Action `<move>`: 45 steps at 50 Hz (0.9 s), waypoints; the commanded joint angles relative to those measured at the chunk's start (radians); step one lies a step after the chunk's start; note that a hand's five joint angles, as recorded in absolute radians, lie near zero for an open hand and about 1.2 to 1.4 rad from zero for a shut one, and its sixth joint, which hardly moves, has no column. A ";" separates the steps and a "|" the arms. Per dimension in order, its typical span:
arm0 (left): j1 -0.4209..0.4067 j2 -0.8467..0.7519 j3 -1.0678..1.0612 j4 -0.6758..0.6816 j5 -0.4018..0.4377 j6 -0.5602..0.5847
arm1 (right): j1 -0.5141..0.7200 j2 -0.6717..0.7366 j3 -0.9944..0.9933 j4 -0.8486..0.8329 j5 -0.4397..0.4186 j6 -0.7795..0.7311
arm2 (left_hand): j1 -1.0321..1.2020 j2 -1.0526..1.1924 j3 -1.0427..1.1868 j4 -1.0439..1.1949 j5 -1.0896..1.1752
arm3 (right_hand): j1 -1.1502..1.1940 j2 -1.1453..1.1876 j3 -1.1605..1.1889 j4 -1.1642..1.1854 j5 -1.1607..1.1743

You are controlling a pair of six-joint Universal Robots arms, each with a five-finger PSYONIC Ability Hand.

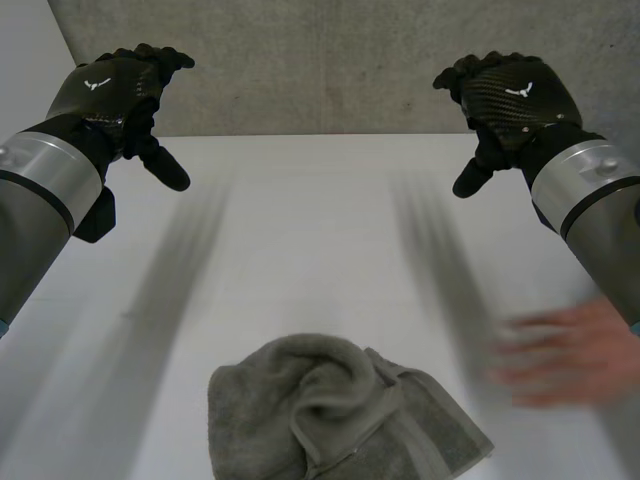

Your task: Fold the towel.

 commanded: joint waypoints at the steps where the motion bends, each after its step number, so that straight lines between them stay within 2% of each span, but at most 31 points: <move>1: -0.001 -0.005 -0.003 -0.002 0.002 0.002 | 0.001 0.035 0.002 0.023 -0.055 -0.005 | 0.028 0.034 0.033 0.033 -0.002 | -0.034 -0.050 -0.039 -0.056 -0.049; 12: -0.016 -0.083 0.003 -0.029 0.002 0.015 | 0.003 0.115 -0.052 0.285 -0.065 -0.131 | 0.063 0.070 0.068 0.068 0.033 | -0.034 -0.050 -0.039 -0.056 -0.049; 14: -0.020 -0.112 0.005 -0.072 0.029 0.040 | 0.008 0.133 -0.052 0.386 -0.076 -0.150 | 0.069 0.075 0.074 0.074 0.039 | -0.033 -0.049 -0.038 -0.055 -0.048; 18: -0.024 -0.151 0.002 -0.133 0.080 0.100 | 0.024 0.147 -0.034 0.463 -0.116 -0.151 | 0.084 0.090 0.089 0.088 0.054 | -0.018 -0.034 -0.023 -0.040 -0.033; 20: -0.064 -0.192 -0.009 -0.198 0.112 0.159 | 0.032 0.149 0.000 0.509 -0.163 -0.147 | 0.084 0.090 0.089 0.088 0.054 | -0.015 -0.031 -0.020 -0.037 -0.030; 27: -0.125 -0.241 -0.081 -0.262 0.118 0.202 | 0.034 0.153 0.115 0.513 -0.239 -0.131 | 0.078 0.084 0.083 0.083 0.048 | 0.012 -0.004 0.006 -0.011 -0.004; 32: -0.142 -0.254 -0.153 -0.227 0.118 0.203 | 0.044 0.175 0.213 0.466 -0.249 -0.105 | 0.081 0.087 0.086 0.085 0.051 | 0.006 -0.010 0.000 -0.017 -0.010; 35: -0.171 -0.275 -0.175 -0.190 0.118 0.204 | 0.061 0.188 0.262 0.383 -0.249 -0.070 | 0.166 0.172 0.171 0.171 0.136 | 0.032 0.016 0.027 0.010 0.017; 36: -0.184 -0.290 -0.181 -0.170 0.117 0.204 | 0.069 0.199 0.276 0.341 -0.245 -0.049 | 0.282 0.289 0.287 0.287 0.252 | 0.090 0.075 0.085 0.068 0.075; 38: -0.191 -0.306 -0.181 -0.152 0.115 0.204 | 0.075 0.211 0.282 0.303 -0.242 -0.030 | 0.365 0.371 0.370 0.369 0.335 | 0.185 0.169 0.179 0.162 0.169; 39: -0.199 -0.321 -0.179 -0.135 0.115 0.203 | 0.081 0.222 0.284 0.271 -0.243 -0.013 | 0.470 0.477 0.475 0.475 0.440 | 0.420 0.404 0.415 0.398 0.405; 40: -0.199 -0.321 -0.179 -0.135 0.115 0.203 | 0.081 0.222 0.284 0.271 -0.243 -0.013 | 0.471 0.478 0.476 0.476 0.441 | 0.423 0.407 0.417 0.400 0.407; 42: -0.217 -0.347 -0.172 -0.107 0.115 0.199 | 0.086 0.228 0.279 0.209 -0.246 0.025 | 0.877 0.884 0.882 0.882 0.847 | 0.998 0.982 0.992 0.976 0.982; 43: -0.217 -0.347 -0.172 -0.107 0.115 0.199 | 0.086 0.228 0.279 0.208 -0.246 0.025 | 0.879 0.886 0.884 0.884 0.849 | 1.001 0.985 0.995 0.979 0.985; 44: -0.228 -0.355 -0.164 -0.098 0.115 0.198 | 0.087 0.228 0.275 0.170 -0.243 0.042 | 1.010 1.017 1.015 1.015 0.980 | 1.186 1.170 1.180 1.164 1.170; 45: -0.228 -0.355 -0.164 -0.098 0.115 0.198 | 0.087 0.228 0.270 0.135 -0.242 0.056 | 1.011 1.018 1.016 1.016 0.981 | 1.188 1.172 1.182 1.165 1.172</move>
